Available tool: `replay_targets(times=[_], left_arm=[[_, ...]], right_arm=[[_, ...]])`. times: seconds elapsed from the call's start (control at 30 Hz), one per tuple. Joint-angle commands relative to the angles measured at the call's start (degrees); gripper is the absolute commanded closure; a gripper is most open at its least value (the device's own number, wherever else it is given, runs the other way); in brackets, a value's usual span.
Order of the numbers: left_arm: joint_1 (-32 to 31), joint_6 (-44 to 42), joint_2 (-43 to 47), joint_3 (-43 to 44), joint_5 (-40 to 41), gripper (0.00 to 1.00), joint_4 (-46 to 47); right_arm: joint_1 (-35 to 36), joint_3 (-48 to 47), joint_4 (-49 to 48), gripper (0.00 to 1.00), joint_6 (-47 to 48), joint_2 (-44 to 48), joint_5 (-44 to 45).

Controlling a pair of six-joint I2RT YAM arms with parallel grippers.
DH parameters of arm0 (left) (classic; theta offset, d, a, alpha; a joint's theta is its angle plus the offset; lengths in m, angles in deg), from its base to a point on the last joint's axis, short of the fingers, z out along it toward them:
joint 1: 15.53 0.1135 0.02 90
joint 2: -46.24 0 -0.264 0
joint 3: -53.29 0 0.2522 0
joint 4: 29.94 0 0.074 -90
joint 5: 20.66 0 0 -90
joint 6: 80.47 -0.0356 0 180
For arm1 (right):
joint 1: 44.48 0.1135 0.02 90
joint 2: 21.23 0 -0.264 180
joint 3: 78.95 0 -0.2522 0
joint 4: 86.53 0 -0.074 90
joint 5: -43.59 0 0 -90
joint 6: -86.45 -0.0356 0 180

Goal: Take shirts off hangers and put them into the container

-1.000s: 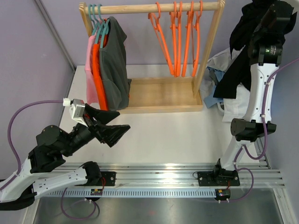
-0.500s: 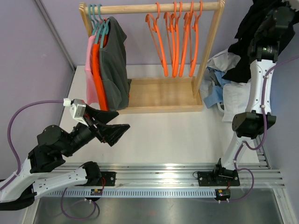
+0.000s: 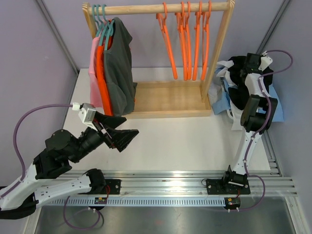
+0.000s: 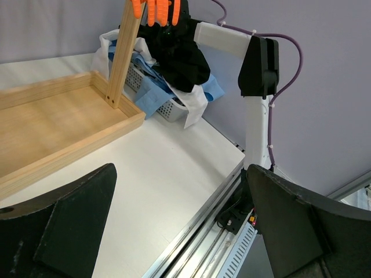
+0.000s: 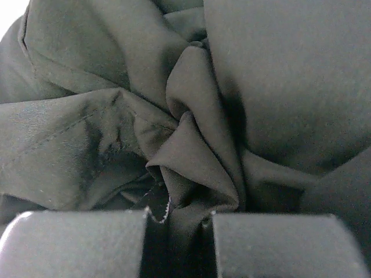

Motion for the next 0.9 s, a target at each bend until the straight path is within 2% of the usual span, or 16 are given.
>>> replay_targets(times=[0.0, 0.17, 0.23, 0.27, 0.3, 0.33, 0.4, 0.5, 0.6, 0.67, 0.7, 0.83, 0.87], left_arm=[[-0.2, -0.2, -0.3, -0.4, 0.1, 0.01, 2.6], [-0.2, 0.6, 1.3, -1.9, 0.1, 0.01, 2.9], [-0.2, 0.8, 1.5, -2.1, 0.1, 0.01, 2.9], [-0.2, 0.8, 1.7, -2.2, 0.4, 0.01, 2.8], [-0.2, 0.7, 1.9, -2.1, 0.4, 0.01, 2.7], [-0.2, 0.6, 1.9, -2.0, 0.4, 0.01, 2.5], [-0.2, 0.5, 2.0, -1.7, 0.6, 0.01, 2.3], [-0.2, 0.2, 2.1, -1.6, 0.8, 0.01, 2.3], [-0.2, -0.1, 2.3, -1.7, 1.3, 0.01, 2.1], [-0.2, -0.3, 2.4, -1.7, 1.4, 0.01, 2.1], [-0.2, -0.3, 2.4, -1.6, 1.5, 0.01, 2.1], [-0.3, -0.7, 2.3, -1.1, 1.8, 0.01, 1.7], [-0.3, -0.7, 2.2, -0.9, 1.7, 0.01, 1.7]], right_arm=[[0.0, 4.9, 14.8, 1.0, -6.9, 2.0, -3.9], [-0.3, 3.5, 17.1, 1.0, -4.6, -0.9, -5.4], [-0.3, 3.1, 15.7, 0.87, -3.3, 0.8, -6.9], [-0.3, 3.1, 13.5, 0.73, -2.7, 3.5, -6.9], [-0.3, 3.1, 12.0, 0.49, -2.1, 5.2, -7.0], [-0.3, 2.8, 10.4, 0.36, -1.6, 7.1, -7.9], [-0.2, 1.3, 7.1, 0.03, 1.0, 11.8, -9.3], [-0.2, -3.5, 4.9, 0.01, 3.9, 16.7, -11.9], [-0.1, -11.3, 8.9, 0.01, 4.0, 19.7, -13.0], [0.1, -11.1, 10.0, 0.0, 3.6, 24.1, -14.4], [0.4, -9.9, 9.7, 0.0, 3.5, 26.3, -14.7], [3.6, 5.9, 2.2, 0.01, 3.6, 41.5, -17.3], [5.5, 8.4, -0.4, 0.01, 2.4, 47.9, -18.0]])
